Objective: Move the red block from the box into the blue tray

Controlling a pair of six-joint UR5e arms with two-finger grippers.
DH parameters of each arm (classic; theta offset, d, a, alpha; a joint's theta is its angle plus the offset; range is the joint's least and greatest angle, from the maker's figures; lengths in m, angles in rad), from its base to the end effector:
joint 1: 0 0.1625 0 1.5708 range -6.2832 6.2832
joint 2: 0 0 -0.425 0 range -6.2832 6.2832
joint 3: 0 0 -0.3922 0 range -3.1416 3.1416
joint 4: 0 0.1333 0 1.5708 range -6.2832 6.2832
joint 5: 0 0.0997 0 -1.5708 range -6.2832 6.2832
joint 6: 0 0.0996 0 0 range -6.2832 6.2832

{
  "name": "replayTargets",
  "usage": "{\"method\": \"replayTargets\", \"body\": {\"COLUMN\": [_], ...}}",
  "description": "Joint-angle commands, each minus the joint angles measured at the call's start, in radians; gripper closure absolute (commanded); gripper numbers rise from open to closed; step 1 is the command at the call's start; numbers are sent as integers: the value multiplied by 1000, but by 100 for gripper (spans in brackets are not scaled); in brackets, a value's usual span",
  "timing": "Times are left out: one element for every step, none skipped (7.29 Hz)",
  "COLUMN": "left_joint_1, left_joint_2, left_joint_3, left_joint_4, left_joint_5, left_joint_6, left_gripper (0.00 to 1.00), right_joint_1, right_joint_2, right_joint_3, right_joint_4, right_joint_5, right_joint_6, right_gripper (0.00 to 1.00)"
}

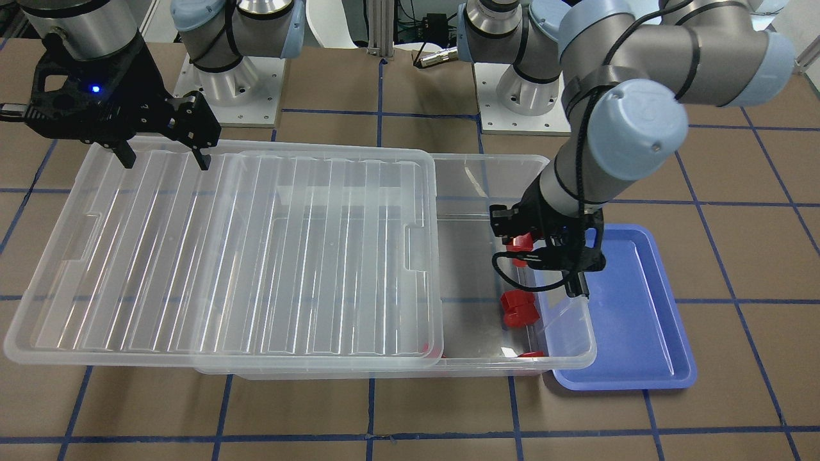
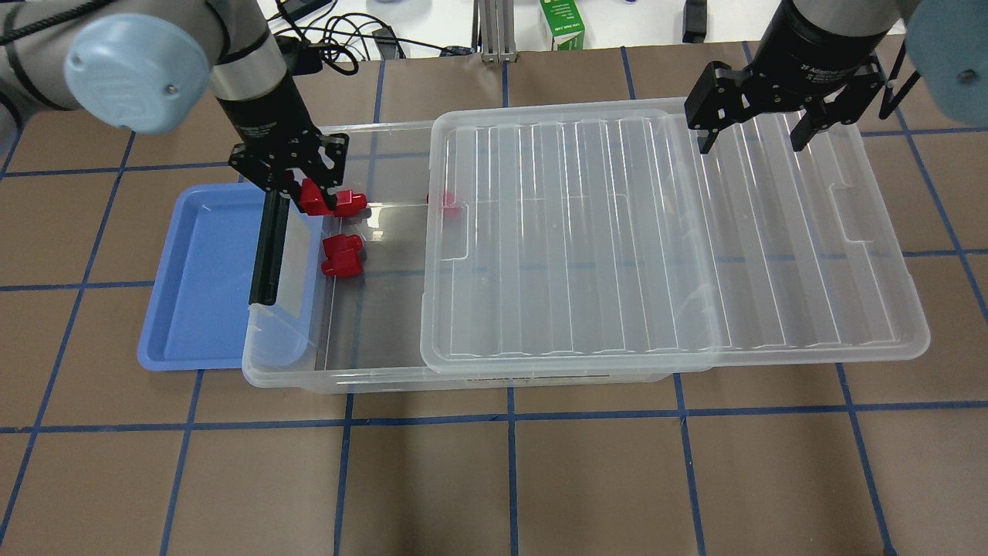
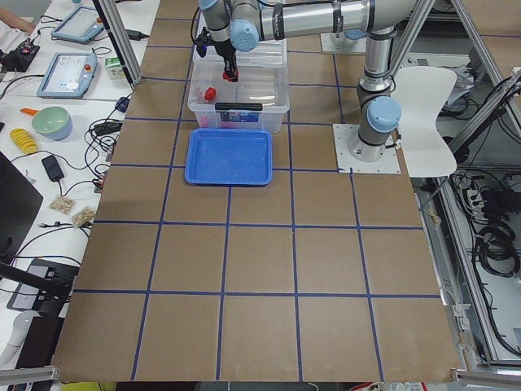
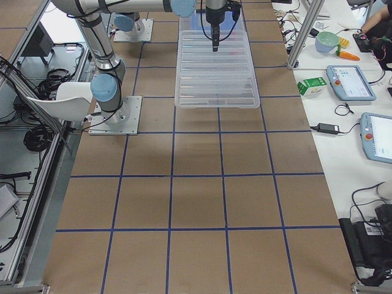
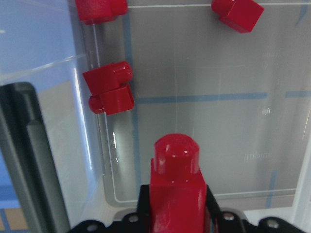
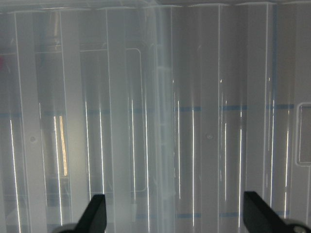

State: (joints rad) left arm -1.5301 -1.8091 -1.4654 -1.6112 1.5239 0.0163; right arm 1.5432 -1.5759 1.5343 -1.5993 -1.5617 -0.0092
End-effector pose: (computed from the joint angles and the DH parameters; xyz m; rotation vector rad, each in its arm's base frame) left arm -0.1147 -0.5753 0.4083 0.0438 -3.0782 -0.2653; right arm 0.1205 -0.4996 0.5114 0.0283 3.1317 -0.1101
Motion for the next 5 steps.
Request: {"method": "replayTargets", "body": {"left_joint_1": [158,259,333,358,370], "left_joint_2": [19,11,-15,-39,-70], "left_joint_3": [7,2,-7,-44,-90], "left_joint_4": [-27,-26,-24,6,113], "left_joint_5": [48,67,64,67,67], "left_joint_6": [200,347,400,491,496], "left_gripper": [100,100,100,100,100], "right_joint_1": [0,0,0,0,0], "right_joint_2": [0,1,1,1,1], "right_joint_3": [0,0,0,0,0], "right_joint_4": [-1,-4,-2,-4,-2], "right_joint_5": [0,0,-1,-1,-1], "right_joint_6": [-1,-1,-1,-1,-1], "right_gripper": [0,0,0,0,0]}}
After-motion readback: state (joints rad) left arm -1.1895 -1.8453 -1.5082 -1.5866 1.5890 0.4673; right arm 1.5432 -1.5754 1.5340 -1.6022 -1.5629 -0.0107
